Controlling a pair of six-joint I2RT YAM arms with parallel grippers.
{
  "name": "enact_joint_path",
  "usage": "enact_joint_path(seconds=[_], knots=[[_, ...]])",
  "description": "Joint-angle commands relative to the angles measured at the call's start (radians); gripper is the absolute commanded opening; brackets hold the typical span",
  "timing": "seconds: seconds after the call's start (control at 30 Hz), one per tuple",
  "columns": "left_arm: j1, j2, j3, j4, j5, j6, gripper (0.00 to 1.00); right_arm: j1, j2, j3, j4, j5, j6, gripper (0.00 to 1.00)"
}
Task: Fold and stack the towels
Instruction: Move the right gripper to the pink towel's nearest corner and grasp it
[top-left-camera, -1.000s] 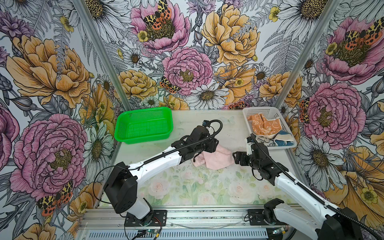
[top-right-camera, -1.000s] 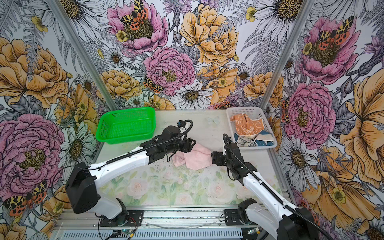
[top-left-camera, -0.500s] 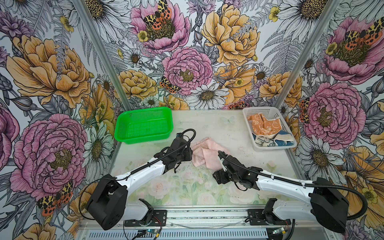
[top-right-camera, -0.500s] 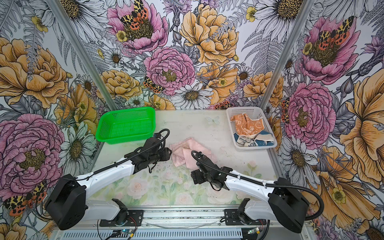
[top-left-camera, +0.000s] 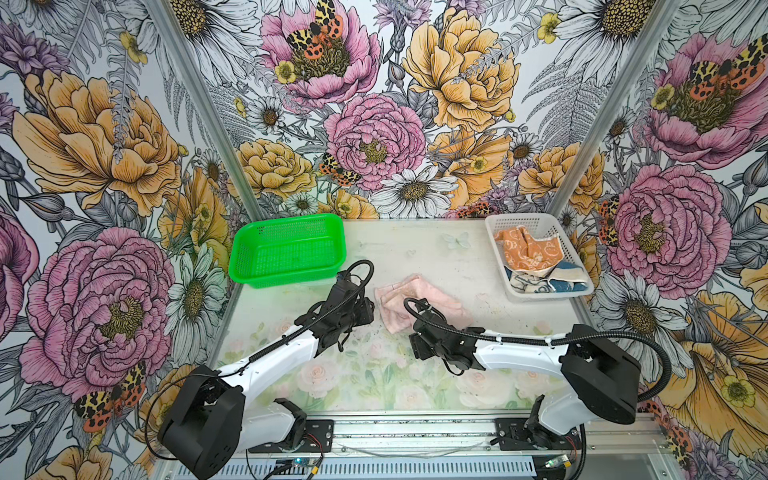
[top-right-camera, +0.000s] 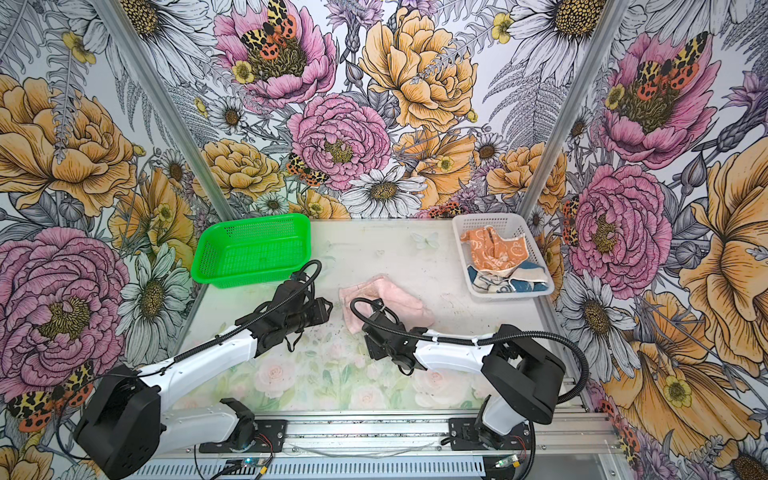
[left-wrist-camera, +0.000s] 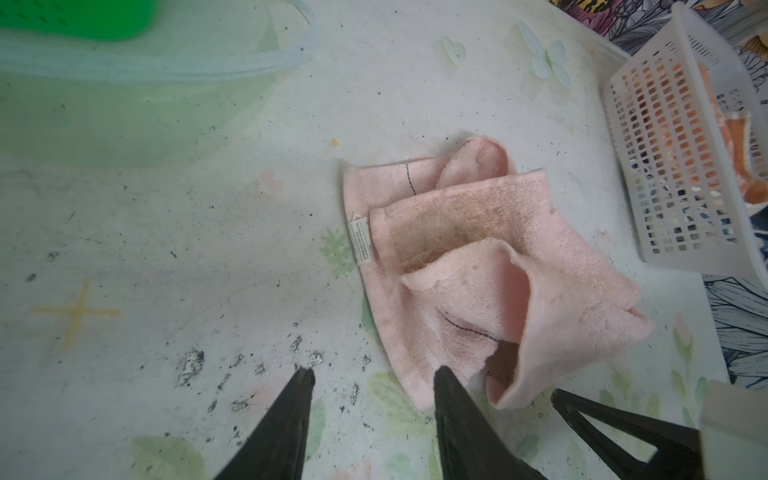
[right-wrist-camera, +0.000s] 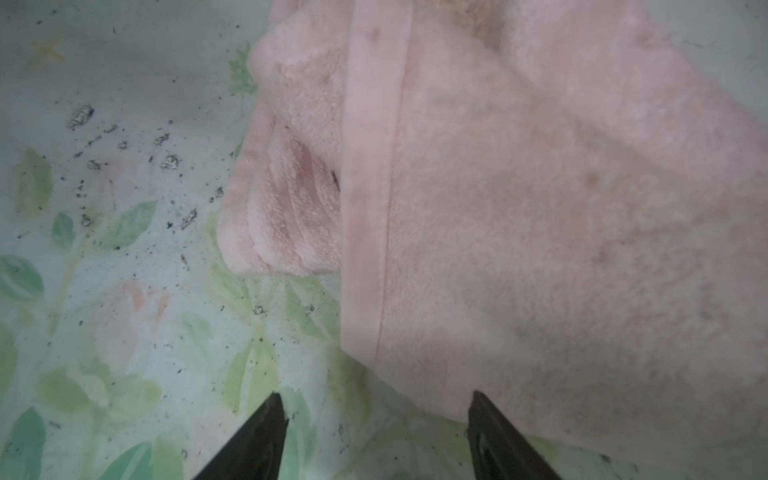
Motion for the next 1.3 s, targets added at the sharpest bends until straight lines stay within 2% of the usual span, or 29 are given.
enact_joint_path(seconds=[0.0, 0.17, 0.3, 0.43, 0.53, 0.7, 0.73, 0.8, 0.83, 0.87, 1.17, 1.23, 1.27], knots=[[0.015, -0.042, -0.02, 0.035, 0.011, -0.019, 0.49, 0.002, 0.041, 0.045, 0.02, 0.073, 0.016, 0.64], [0.036, -0.076, -0.034, 0.022, 0.025, -0.007, 0.49, -0.002, 0.086, 0.079, 0.02, 0.087, 0.005, 0.54], [0.039, -0.1, -0.05, 0.021, 0.033, -0.007, 0.49, -0.008, 0.075, 0.086, 0.014, 0.089, -0.009, 0.36], [0.042, -0.107, -0.067, 0.03, 0.041, -0.004, 0.49, -0.025, 0.021, 0.066, -0.008, 0.094, -0.023, 0.1], [0.039, -0.105, -0.074, 0.051, 0.063, -0.004, 0.49, -0.041, -0.047, 0.044, -0.04, 0.083, -0.04, 0.0], [0.027, -0.084, -0.089, 0.114, 0.091, -0.001, 0.49, -0.064, -0.163, -0.007, -0.067, 0.055, -0.051, 0.0], [0.026, -0.077, -0.089, 0.121, 0.092, -0.003, 0.49, -0.067, -0.162, -0.005, -0.066, 0.03, -0.062, 0.13], [0.023, -0.065, -0.089, 0.133, 0.091, -0.007, 0.49, -0.064, -0.129, 0.018, -0.067, -0.011, -0.076, 0.47], [0.02, -0.061, -0.088, 0.138, 0.091, -0.009, 0.49, -0.058, -0.101, 0.031, -0.065, -0.022, -0.079, 0.55], [0.018, -0.061, -0.086, 0.138, 0.087, -0.012, 0.48, -0.052, -0.077, 0.047, -0.064, -0.021, -0.083, 0.59], [0.022, -0.117, -0.087, 0.067, 0.063, -0.013, 0.49, -0.03, 0.113, 0.156, -0.058, 0.046, -0.074, 0.63], [0.03, -0.131, -0.094, 0.065, 0.066, -0.013, 0.49, -0.034, 0.131, 0.158, -0.058, 0.055, -0.071, 0.59], [0.035, -0.136, -0.095, 0.063, 0.069, -0.013, 0.49, -0.035, 0.134, 0.156, -0.057, 0.057, -0.07, 0.53]])
